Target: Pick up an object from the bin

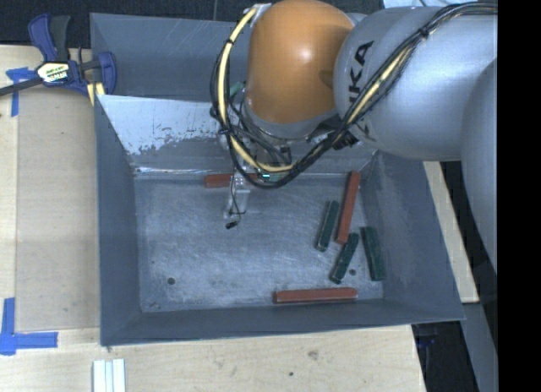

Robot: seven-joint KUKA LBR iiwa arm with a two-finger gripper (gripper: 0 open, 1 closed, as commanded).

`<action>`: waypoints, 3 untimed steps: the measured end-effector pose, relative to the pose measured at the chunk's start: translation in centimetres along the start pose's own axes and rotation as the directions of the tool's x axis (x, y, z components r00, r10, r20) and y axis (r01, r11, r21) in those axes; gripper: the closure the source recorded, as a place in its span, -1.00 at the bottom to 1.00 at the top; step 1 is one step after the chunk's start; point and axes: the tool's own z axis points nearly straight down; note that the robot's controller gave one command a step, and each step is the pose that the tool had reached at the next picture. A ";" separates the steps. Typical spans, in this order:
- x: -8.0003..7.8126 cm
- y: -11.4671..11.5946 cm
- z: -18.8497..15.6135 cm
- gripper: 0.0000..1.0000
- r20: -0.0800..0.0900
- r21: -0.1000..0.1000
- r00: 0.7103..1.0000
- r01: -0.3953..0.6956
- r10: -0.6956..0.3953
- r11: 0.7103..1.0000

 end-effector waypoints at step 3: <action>-3.6 -7.0 13.8 -1.00 0.001 0.003 0.973 -0.229 0.229 0.973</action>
Offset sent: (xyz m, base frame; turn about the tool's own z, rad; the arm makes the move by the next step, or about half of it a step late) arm 0.0347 -0.0469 0.0029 0.3257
